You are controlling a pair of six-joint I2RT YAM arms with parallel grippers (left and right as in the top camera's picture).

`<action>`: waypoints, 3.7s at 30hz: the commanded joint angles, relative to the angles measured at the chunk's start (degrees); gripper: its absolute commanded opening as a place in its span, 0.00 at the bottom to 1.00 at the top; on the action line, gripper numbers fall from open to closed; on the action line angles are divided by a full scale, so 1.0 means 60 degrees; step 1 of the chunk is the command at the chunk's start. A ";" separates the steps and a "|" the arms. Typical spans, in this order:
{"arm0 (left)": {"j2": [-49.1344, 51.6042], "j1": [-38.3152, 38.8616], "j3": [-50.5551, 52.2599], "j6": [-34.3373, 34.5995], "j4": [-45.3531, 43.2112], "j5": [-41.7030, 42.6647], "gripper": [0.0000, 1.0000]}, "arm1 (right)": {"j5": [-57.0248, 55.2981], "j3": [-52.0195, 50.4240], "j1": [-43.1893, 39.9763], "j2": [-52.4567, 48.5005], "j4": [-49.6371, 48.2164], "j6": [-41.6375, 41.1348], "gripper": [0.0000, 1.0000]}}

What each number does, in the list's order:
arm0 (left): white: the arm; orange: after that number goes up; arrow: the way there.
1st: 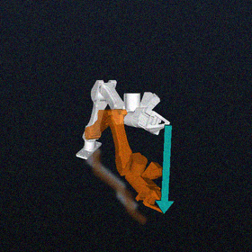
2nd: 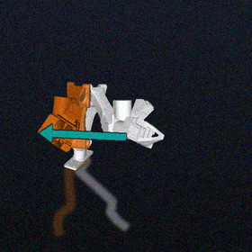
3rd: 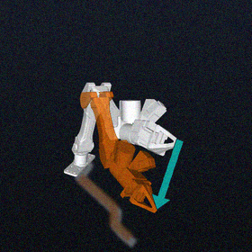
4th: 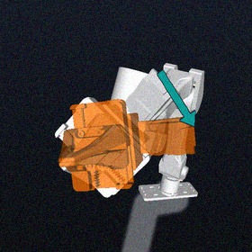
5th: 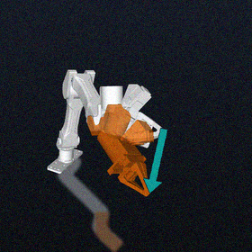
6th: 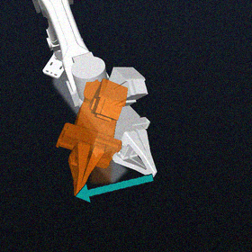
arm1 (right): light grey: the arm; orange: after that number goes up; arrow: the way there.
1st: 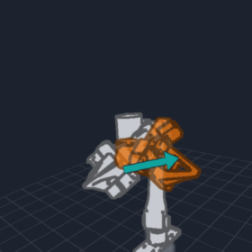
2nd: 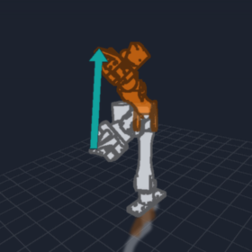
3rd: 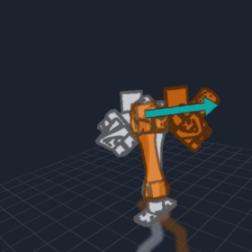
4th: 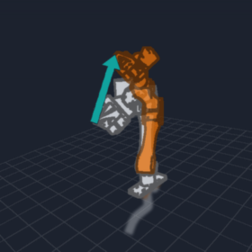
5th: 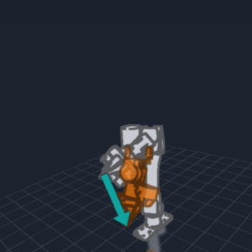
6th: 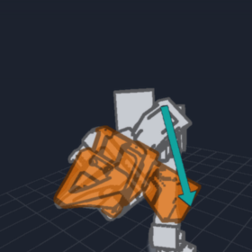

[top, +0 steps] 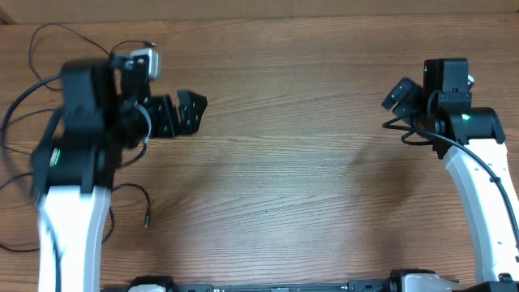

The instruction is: Untangle cables

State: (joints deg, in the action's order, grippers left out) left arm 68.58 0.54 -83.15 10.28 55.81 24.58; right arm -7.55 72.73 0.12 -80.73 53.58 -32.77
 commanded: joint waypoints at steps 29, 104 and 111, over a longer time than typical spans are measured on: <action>-0.2335 0.0066 -0.0240 -0.0215 0.1235 -0.0780 1.00 | 0.0095 -0.0714 0.2561 0.8805 0.4914 0.0572 1.00; 0.8051 0.0058 -0.0240 -0.0215 0.0696 -0.0801 1.00 | 0.2769 -1.2047 0.0226 1.3427 -0.8233 0.7184 1.00; 0.8072 0.0058 -0.0240 -0.0215 0.0102 -0.0954 1.00 | 0.1519 -1.2040 0.0197 1.3427 -0.8109 0.5351 1.00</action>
State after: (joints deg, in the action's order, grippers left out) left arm 116.46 0.78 -84.05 10.24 57.49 19.42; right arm 5.41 1.06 1.85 -0.84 4.99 4.56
